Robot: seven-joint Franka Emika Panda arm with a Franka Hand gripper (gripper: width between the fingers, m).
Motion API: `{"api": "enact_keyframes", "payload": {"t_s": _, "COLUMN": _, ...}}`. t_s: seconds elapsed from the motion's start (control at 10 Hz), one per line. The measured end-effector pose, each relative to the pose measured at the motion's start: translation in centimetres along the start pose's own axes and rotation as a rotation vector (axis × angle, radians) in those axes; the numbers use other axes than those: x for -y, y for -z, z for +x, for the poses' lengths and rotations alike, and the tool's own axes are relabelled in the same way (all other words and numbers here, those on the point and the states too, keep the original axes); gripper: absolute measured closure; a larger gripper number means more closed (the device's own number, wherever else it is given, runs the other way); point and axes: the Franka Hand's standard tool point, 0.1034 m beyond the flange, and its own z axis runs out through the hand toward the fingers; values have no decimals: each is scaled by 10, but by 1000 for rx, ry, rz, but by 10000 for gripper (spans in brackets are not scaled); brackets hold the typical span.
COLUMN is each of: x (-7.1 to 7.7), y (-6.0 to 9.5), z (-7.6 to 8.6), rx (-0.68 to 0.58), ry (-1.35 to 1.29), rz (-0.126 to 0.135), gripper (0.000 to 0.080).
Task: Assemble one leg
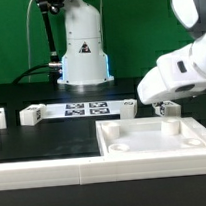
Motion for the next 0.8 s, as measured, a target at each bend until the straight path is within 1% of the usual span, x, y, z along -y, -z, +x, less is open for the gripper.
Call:
{"api": "enact_keyframes", "payload": {"t_s": 0.1, "x": 2, "y": -7, "z": 1, "rx": 64, "ry": 5, "rz": -2, "gripper": 151}}
{"api": "enact_keyframes", "payload": {"t_s": 0.2, "x": 3, "y": -9, "z": 7, "rx": 60, "ry": 6, "rz": 0, "gripper": 151}}
{"api": "enact_keyframes", "payload": {"t_s": 0.3, "x": 3, "y": -11, "z": 9, "rx": 53, "ry": 7, "rz": 0, "gripper": 151}}
{"api": "enact_keyframes", "payload": {"t_s": 0.5, "x": 3, "y": -18, "z": 11, "rx": 45, "ry": 10, "rz": -1, "gripper": 151}}
{"api": "enact_keyframes", "payload": {"t_s": 0.8, "x": 0, "y": -25, "z": 11, "rx": 42, "ry": 9, "rz": 0, "gripper": 151}}
